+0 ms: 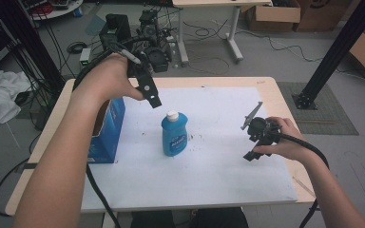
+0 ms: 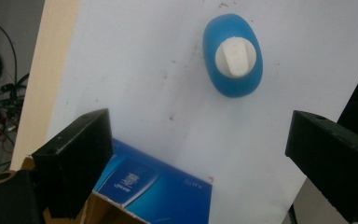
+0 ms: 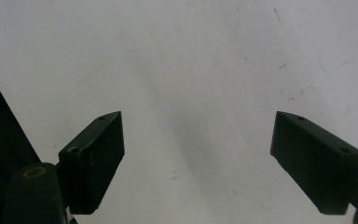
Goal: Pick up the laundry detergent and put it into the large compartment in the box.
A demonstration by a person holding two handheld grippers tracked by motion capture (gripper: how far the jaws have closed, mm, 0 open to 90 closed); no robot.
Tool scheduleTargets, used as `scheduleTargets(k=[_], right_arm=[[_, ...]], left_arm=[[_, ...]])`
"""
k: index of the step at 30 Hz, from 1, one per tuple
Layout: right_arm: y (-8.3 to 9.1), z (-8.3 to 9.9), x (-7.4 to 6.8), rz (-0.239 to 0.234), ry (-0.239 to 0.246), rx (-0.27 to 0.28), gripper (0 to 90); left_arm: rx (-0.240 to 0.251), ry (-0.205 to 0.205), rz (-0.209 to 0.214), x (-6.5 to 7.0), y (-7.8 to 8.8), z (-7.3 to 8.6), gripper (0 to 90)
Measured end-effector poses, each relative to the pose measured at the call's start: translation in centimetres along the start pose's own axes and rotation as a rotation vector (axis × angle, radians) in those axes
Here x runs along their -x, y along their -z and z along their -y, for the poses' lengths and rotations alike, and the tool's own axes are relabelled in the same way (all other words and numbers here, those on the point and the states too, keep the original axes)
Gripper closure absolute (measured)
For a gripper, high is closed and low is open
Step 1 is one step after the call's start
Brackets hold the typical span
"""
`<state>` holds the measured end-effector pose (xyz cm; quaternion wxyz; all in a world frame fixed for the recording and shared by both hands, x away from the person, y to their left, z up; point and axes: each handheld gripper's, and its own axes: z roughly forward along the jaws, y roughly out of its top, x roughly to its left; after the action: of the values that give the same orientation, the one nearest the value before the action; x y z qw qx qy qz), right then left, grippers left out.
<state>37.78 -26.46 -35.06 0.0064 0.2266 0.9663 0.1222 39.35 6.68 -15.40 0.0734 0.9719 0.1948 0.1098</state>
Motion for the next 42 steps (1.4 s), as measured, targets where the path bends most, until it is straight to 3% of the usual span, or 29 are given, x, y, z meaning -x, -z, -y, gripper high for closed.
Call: scheduleTargets(k=[10, 28, 31, 42], right_arm=[[-0.4, 0.0, -0.1, -0.009, -0.001, -0.002, 17.3], [-0.3, 0.4, -0.2, 0.0, 0.0, 0.007, 17.3], [-0.5, 0.4, -0.2, -0.001, -0.003, 0.005, 17.3], [-0.7, 0.5, -0.2, -0.001, 0.001, 0.003, 17.4]], left_arm=[[-0.01, -0.001, 0.028, 0.7, -1.8, -0.8, 8.5], [-0.057, 0.04, 0.072, 1.4, -6.5, -2.6, 8.2], [-0.069, 0.062, 0.085, 1.5, -7.5, -2.9, 8.2], [-0.088, 0.069, 0.094, 1.9, -9.6, -3.7, 7.8]])
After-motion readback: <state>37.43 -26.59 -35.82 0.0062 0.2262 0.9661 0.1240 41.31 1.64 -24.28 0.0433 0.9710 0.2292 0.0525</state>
